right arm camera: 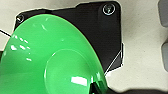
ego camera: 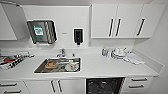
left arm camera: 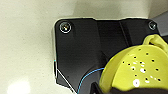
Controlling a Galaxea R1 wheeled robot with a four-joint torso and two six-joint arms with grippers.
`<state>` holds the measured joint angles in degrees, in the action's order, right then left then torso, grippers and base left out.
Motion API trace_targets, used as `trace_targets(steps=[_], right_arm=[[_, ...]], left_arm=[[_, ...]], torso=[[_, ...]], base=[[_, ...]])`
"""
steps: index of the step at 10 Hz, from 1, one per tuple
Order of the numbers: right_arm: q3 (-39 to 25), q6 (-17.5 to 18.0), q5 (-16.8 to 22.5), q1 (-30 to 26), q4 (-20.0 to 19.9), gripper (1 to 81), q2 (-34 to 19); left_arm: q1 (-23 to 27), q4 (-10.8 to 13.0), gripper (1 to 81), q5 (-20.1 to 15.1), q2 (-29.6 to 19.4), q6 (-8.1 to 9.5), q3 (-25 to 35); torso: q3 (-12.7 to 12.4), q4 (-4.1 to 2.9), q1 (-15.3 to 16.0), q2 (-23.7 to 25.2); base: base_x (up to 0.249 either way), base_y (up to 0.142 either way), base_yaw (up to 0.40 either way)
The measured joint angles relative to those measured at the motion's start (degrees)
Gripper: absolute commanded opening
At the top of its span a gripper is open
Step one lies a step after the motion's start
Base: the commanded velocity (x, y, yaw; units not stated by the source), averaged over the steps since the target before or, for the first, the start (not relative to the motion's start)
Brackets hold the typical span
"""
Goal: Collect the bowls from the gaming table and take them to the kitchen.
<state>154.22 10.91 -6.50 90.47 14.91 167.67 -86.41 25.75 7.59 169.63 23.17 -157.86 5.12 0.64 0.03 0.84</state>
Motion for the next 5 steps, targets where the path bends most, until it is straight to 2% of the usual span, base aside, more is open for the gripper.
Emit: trace_targets(steps=[1, 5], right_arm=[[-0.11, 0.0, -0.04, 0.05, 0.0, 1.0, -0.05], [-0.48, 0.0, 0.06, 0.44, 0.02, 1.0, -0.16]], left_arm=[[-0.11, 0.0, 1.0, 1.77, 0.02, 0.04, 0.05], [0.38, 0.0, 1.0, 3.95, -1.38, 0.61, 2.12]], torso=[[0.0, 0.0, 0.0, 0.0], [0.0, 0.0, -0.02, 0.0]], base=[[0.0, 0.0, 0.0], [0.0, 0.0, 0.0]])
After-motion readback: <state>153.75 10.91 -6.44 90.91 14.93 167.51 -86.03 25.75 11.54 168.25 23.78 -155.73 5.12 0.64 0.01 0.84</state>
